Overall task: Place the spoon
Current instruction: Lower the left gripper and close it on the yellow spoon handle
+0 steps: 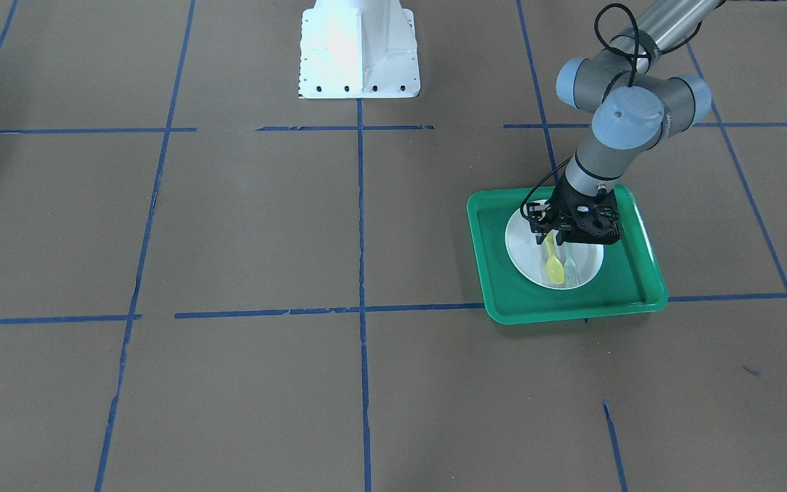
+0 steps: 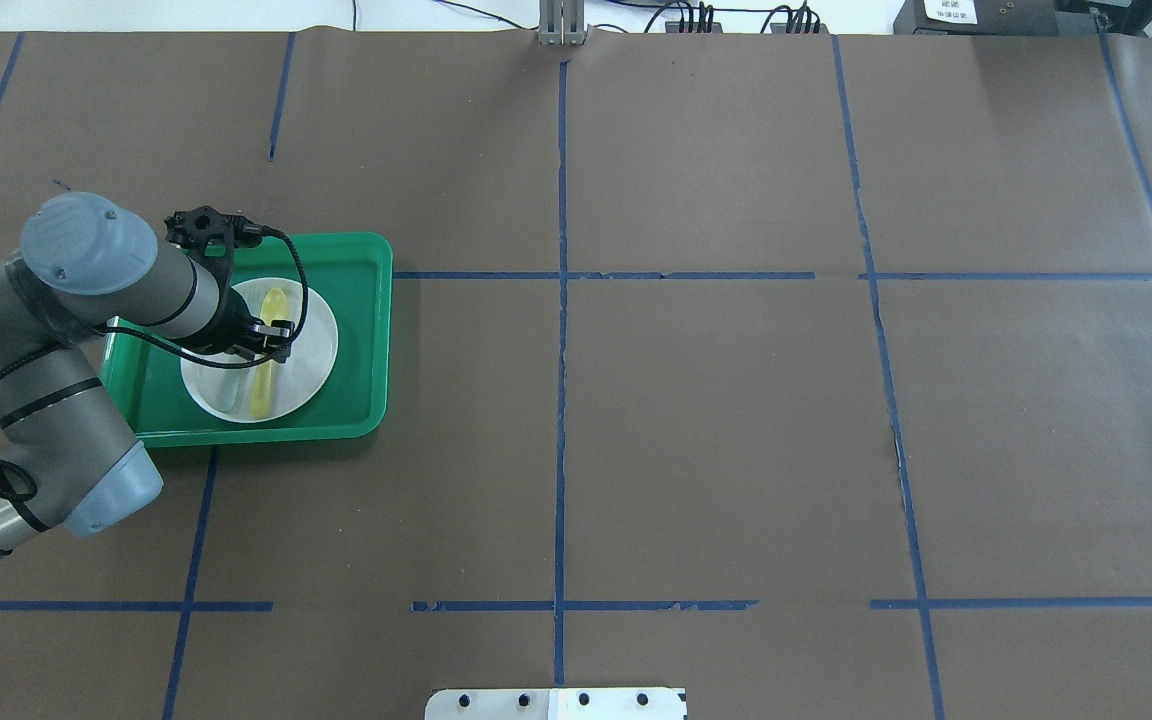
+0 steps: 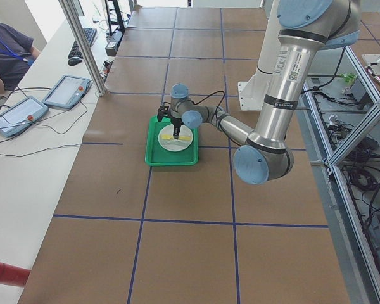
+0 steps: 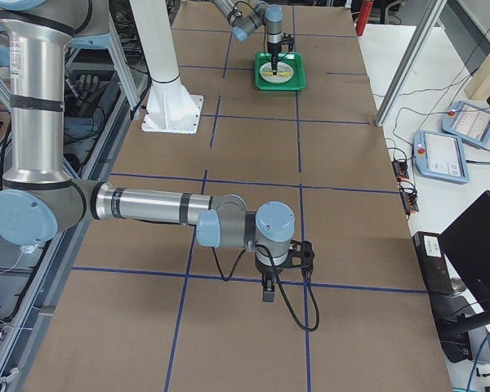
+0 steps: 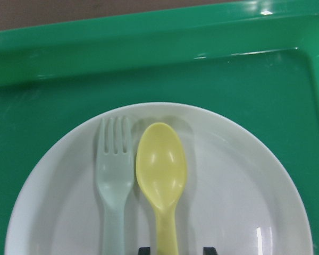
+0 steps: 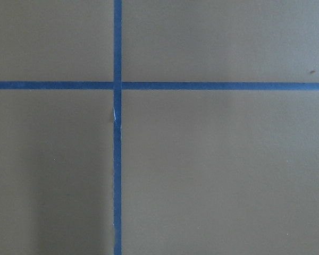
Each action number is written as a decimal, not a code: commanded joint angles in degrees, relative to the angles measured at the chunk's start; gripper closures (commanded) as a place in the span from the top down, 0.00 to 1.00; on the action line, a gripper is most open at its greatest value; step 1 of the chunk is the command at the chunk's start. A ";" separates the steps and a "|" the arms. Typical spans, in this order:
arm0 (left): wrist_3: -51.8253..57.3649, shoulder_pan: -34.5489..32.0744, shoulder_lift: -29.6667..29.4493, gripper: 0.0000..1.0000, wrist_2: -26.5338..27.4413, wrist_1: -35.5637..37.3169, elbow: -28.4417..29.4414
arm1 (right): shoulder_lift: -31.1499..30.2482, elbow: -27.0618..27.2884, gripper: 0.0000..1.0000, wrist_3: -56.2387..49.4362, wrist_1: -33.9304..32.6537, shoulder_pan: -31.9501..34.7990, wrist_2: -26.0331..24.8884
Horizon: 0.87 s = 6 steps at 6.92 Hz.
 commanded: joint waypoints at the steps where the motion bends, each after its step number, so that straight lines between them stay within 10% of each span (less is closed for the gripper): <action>1: 0.10 0.00 -0.22 0.45 -0.09 0.00 0.75 | -0.02 0.00 1.00 0.00 0.04 0.00 0.01; 6: 0.01 0.00 -0.13 0.27 -0.17 0.08 0.75 | -0.02 0.00 1.00 0.00 -0.05 0.00 0.01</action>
